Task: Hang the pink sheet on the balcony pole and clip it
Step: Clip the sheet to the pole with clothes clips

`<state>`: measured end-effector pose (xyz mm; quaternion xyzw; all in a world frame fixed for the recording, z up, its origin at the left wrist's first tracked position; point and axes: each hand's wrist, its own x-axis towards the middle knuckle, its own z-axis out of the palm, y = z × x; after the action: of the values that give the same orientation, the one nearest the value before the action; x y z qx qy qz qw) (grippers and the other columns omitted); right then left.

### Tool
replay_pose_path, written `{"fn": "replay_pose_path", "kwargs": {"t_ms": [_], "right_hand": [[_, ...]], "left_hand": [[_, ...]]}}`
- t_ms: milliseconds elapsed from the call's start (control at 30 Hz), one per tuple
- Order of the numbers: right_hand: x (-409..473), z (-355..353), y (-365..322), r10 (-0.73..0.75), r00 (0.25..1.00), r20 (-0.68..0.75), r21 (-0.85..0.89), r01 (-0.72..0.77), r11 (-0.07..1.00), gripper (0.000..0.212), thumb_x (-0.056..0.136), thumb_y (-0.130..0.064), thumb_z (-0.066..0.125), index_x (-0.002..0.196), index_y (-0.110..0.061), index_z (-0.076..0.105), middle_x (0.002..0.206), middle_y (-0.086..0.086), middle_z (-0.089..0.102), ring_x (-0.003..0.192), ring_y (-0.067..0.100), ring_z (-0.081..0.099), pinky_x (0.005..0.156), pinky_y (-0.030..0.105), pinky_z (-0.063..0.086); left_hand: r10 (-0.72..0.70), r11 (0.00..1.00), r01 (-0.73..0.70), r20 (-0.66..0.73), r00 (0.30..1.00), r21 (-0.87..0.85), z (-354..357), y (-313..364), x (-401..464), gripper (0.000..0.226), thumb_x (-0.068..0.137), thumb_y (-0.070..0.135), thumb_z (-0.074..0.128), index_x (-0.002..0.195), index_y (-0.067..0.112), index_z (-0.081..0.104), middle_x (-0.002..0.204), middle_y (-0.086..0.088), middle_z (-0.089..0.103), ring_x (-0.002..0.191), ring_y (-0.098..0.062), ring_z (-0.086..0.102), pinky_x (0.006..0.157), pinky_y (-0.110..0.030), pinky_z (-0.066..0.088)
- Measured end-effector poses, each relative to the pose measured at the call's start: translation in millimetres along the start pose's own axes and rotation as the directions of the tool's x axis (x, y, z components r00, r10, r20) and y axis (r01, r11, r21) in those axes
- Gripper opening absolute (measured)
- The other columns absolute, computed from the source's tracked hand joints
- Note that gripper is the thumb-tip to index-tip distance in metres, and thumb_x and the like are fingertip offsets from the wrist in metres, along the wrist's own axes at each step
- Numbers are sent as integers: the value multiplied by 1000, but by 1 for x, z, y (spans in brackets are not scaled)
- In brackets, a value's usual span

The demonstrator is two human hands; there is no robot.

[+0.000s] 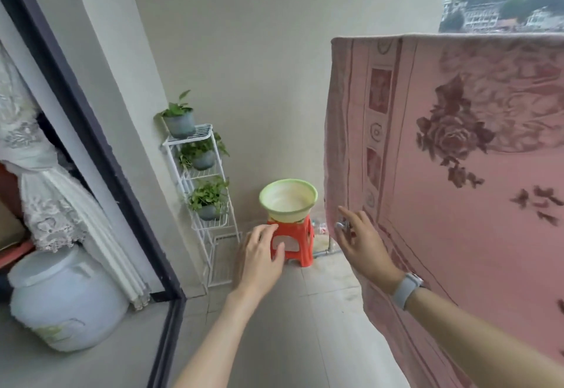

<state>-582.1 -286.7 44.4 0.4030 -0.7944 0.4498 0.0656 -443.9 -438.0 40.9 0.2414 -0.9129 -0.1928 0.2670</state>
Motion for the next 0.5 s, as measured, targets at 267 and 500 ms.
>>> {"fn": "replay_pose_path", "kwargs": {"t_ms": [267,500], "right_hand": [[180,68,69,89,996,7,-83,-88,993,43,90,-14,50,131,-10,39,100,-4,41,75,-3,43,70,12,29],[328,141,188,218,972,-86,16,-218,976,36,89,-14,52,125,-12,46,106,-5,49,95,8,47,84,19,38]], "left_hand": [[122,975,-138,99,988,173,71,-81,219,36,89,26,48,124,19,49,126,1,52,119,-19,44,99,-35,33],[75,997,-72,219,973,-20,189,-138,366,39,88,20,51,127,16,48,128,-3,51,119,-21,44,99,-32,35]]}}
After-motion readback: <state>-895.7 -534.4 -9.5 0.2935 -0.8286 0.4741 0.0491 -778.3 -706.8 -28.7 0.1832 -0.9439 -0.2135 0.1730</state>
